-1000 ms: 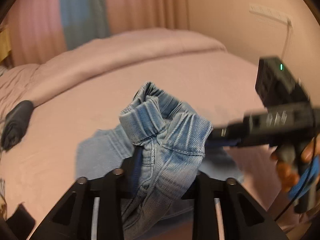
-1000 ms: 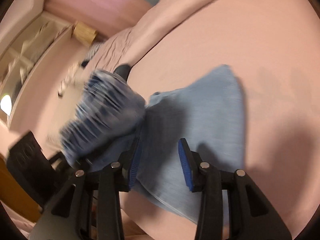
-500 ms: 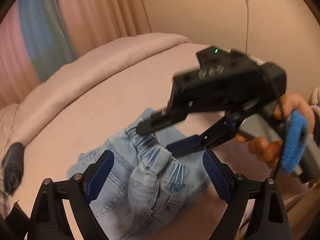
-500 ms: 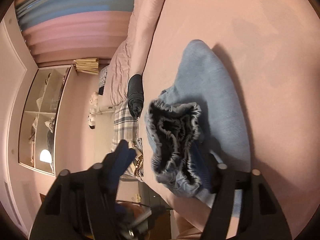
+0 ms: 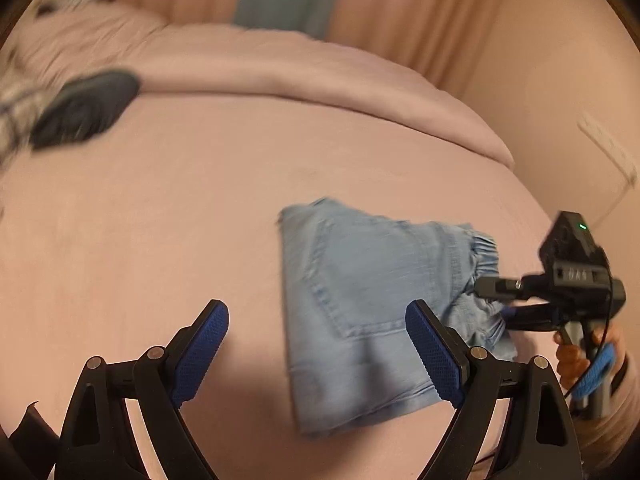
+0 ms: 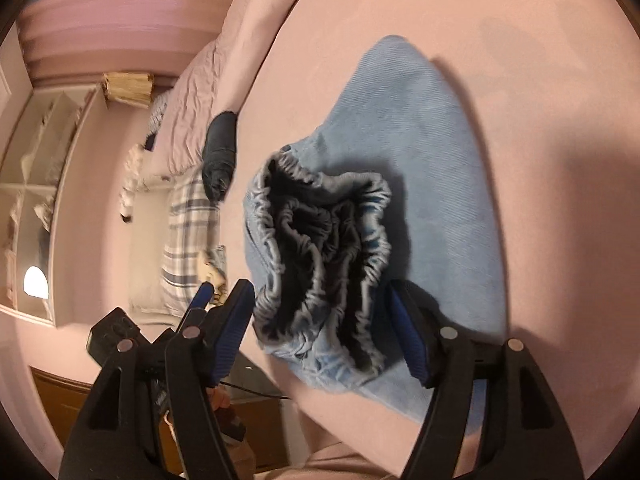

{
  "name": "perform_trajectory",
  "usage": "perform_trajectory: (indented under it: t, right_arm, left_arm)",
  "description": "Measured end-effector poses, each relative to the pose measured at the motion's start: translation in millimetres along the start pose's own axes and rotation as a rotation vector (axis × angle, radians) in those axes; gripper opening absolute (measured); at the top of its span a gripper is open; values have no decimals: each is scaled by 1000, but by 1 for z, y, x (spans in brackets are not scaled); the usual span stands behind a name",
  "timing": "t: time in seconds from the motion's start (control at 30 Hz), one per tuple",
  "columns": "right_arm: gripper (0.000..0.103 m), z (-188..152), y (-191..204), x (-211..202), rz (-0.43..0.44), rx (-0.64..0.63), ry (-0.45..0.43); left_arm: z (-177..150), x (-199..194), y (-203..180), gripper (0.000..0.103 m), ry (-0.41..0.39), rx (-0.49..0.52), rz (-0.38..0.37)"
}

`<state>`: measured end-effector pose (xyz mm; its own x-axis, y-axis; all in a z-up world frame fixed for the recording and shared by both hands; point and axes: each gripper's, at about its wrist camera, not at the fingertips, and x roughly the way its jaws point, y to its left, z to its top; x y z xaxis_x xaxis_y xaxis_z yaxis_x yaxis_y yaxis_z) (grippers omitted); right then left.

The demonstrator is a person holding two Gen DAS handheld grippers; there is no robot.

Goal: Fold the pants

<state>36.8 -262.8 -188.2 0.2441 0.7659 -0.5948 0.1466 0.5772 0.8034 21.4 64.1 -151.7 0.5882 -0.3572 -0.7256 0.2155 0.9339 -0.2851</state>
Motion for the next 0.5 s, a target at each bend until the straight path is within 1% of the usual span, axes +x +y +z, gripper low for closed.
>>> perform_trajectory:
  t: [0.03, 0.1, 0.17, 0.2, 0.27, 0.33, 0.37, 0.43, 0.47, 0.5]
  right_arm:
    - [41, -1, 4, 0, -9, -36, -6]
    - [31, -2, 13, -3, -44, -98, -26]
    - [28, -4, 24, -12, -58, -158, -62]
    - [28, -3, 28, -17, -55, -173, -80]
    - [27, -2, 35, -31, -43, -194, -111]
    - [27, -1, 36, -41, -56, -197, -140]
    - [27, -2, 33, -47, -74, -195, -155]
    - [27, -1, 22, -50, -121, -185, -177]
    - [27, 4, 18, -44, -140, -171, -179]
    - [28, 6, 8, -39, -173, -160, -157]
  left_arm:
    - [-7, -3, 6, 90, 4, -18, 3]
    - [-14, -3, 9, 90, 14, -29, 11]
    - [-16, -4, 9, 90, 19, -32, 4]
    - [-11, -2, 6, 90, 19, -32, -3]
    - [-10, -3, 4, 90, 19, -28, -17]
    - [-10, 1, -1, 90, 22, -19, -31]
    - [-11, 4, 3, 90, 25, -16, -35]
    - [-12, 12, 0, 90, 44, -4, -39]
    - [-14, 18, -3, 90, 55, 5, -39]
    - [-14, 22, -5, 90, 67, 13, -35]
